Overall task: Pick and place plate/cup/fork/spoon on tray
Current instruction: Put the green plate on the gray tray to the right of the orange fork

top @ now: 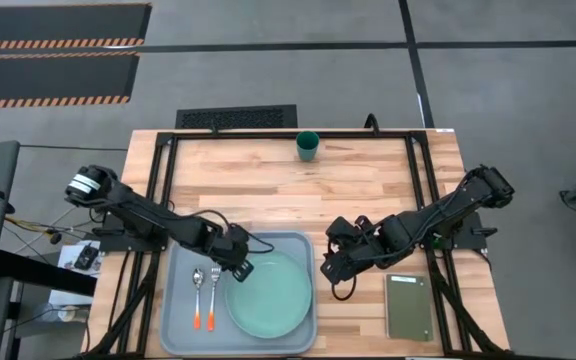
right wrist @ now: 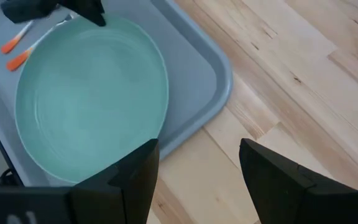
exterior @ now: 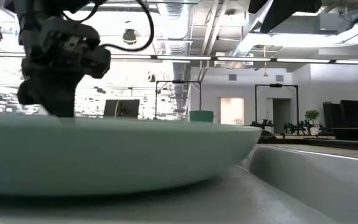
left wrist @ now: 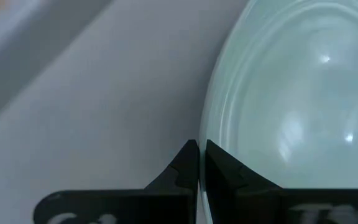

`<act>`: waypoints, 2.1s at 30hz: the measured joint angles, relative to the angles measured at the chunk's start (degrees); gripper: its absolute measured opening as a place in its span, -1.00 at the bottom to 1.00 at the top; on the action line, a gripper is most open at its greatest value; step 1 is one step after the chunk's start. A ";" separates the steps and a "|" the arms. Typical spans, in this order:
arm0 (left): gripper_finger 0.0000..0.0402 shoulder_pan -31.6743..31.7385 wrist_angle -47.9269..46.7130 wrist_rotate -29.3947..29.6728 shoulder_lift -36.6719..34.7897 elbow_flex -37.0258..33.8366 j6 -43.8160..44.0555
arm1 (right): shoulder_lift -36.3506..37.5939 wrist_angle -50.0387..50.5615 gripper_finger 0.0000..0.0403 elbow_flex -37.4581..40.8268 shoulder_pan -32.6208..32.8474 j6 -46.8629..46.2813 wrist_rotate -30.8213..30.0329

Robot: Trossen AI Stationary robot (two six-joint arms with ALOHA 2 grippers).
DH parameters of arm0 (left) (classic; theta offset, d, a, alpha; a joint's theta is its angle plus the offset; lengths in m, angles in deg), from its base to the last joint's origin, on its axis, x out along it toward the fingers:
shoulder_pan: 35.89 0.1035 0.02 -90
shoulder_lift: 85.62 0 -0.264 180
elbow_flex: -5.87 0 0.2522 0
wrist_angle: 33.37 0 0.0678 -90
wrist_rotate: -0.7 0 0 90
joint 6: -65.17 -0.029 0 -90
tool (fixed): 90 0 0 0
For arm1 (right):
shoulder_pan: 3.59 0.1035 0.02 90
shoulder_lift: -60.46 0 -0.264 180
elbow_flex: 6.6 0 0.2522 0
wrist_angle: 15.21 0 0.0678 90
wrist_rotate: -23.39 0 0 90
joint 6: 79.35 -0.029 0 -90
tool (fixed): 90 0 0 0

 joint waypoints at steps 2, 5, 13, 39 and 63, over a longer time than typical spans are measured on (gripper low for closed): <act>-1.00 -0.89 0.25 -0.36 0.61 0.00 0.18 | 0.00 0.02 0.24 -0.01 0.00 0.00 -0.02; -1.00 -2.05 0.03 -0.41 1.04 0.02 1.29 | 0.00 0.01 0.24 0.00 -0.02 0.02 -0.02; -1.00 -4.81 0.91 -0.13 1.05 0.02 2.46 | 0.00 0.00 0.24 -0.01 -0.02 0.42 -0.04; -1.00 -5.01 6.21 0.15 3.30 0.02 1.06 | 0.00 -0.88 0.24 0.00 -0.02 0.02 -0.04; -0.95 -4.90 7.03 3.84 3.26 0.02 1.73 | 0.00 -1.62 0.24 -0.02 -0.02 -0.02 -0.02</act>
